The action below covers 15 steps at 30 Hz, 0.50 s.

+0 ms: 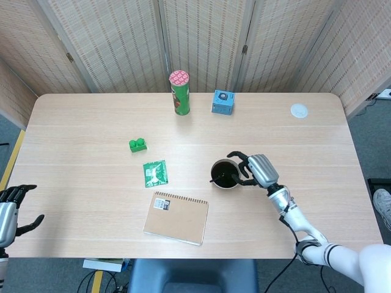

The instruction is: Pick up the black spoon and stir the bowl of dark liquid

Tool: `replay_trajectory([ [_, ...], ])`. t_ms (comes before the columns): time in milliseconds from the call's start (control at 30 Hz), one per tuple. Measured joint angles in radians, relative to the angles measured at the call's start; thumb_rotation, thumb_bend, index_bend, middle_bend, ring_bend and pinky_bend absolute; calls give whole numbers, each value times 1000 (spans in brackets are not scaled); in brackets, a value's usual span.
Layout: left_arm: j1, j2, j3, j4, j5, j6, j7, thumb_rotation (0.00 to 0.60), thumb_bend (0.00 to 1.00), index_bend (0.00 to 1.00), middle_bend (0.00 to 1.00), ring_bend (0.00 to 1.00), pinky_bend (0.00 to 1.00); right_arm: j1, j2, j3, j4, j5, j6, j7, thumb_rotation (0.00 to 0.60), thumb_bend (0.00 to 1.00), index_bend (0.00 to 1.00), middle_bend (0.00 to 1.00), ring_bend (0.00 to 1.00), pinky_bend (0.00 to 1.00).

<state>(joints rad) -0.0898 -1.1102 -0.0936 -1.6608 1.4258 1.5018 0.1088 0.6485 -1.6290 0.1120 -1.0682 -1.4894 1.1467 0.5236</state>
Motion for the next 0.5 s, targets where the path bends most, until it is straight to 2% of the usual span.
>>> replay_trajectory([
  [133,-7,-10,-4,3,1,-3,-2,600,232,268,303,248,269,-49,96,0,-123,24,36,-140,600,354,289,710,863,979],
  [233,-11,-16,-7,6,1,-4,-7,600,231,268,303,248,269,-102,181,-9,-221,44,72,-254,600,355,289,615,726,782],
  [300,-13,-21,-9,8,1,-3,-9,600,232,268,303,248,269,-142,241,-21,-286,58,95,-331,600,355,289,525,570,566],
  [367,-15,-29,-12,10,1,-1,-10,600,232,268,303,248,269,-178,291,-35,-342,70,115,-393,600,355,289,466,463,449],
  [500,-19,-40,-12,9,4,-2,-6,600,231,268,304,248,269,-274,395,-79,-459,90,173,-500,600,336,288,375,333,356],
])
